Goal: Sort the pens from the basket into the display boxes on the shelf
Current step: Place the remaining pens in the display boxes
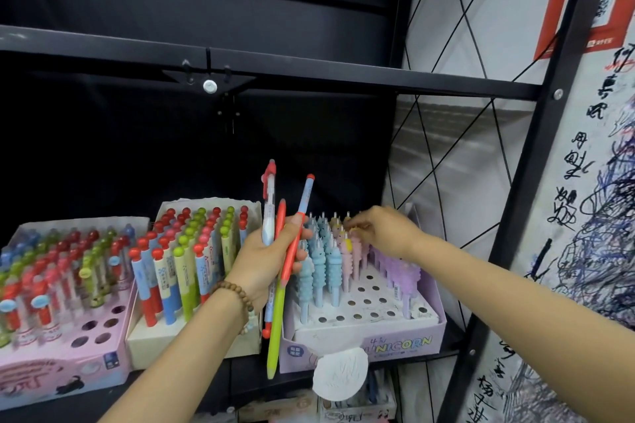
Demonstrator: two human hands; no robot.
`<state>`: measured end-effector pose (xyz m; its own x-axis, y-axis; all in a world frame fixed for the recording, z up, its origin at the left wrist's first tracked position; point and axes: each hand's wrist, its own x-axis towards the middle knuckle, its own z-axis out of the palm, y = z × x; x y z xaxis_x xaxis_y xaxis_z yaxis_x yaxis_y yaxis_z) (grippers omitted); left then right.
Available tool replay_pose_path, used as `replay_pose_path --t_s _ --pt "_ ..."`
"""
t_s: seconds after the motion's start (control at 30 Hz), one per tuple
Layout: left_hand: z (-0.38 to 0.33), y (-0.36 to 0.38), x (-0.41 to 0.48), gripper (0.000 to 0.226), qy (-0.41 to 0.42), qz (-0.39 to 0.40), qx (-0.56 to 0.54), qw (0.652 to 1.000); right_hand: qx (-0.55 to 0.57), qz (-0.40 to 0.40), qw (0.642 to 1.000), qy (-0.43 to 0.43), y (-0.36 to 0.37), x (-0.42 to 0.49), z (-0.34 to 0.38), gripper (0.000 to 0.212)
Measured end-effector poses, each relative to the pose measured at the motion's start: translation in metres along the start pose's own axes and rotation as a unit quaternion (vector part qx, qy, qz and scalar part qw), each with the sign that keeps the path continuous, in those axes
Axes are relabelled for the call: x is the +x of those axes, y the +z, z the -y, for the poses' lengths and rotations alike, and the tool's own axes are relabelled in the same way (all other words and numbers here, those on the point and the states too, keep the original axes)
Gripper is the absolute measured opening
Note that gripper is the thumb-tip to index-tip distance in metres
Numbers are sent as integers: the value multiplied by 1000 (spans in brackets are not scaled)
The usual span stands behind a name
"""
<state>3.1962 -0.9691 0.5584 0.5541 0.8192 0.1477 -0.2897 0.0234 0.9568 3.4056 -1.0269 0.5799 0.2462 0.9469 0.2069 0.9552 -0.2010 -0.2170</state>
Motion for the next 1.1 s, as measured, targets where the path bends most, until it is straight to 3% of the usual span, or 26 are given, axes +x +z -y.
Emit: replay_pose_path --t_s 0.1,0.17,0.23,0.3,0.43,0.53,0.6,0.7,0.77,1.1 --pt "-3 -2 -5 20 2 -6 11 1000 25 -49 998 23 -14 -6 6 28" --pt "-7 -6 -10 22 5 -2 25 1000 166 -120 979 22 -24 -11 24 28" --pt "-11 -10 -15 25 10 5 46 999 403 -79 912 18 -31 -15 55 31" --pt "-16 -16 -22 24 16 7 57 998 544 -19 839 20 -32 -17 86 30" --pt "-28 -36 -35 21 27 11 76 997 667 1 744 44 -18 -14 129 32" --pt "-39 -61 -43 22 62 -8 127 990 712 -50 700 29 -19 -4 144 29" --pt "-49 -83 -45 21 102 -43 154 982 697 -108 708 20 -25 3 143 28" --pt "-58 -110 -44 23 147 -98 172 969 597 -163 786 -14 -19 8 141 27" --pt "-57 -117 -42 27 133 -93 125 979 533 -175 827 -33 -5 11 144 24" --pt "-46 -118 -40 17 68 -34 -25 997 421 -185 886 -54 44 24 146 31"
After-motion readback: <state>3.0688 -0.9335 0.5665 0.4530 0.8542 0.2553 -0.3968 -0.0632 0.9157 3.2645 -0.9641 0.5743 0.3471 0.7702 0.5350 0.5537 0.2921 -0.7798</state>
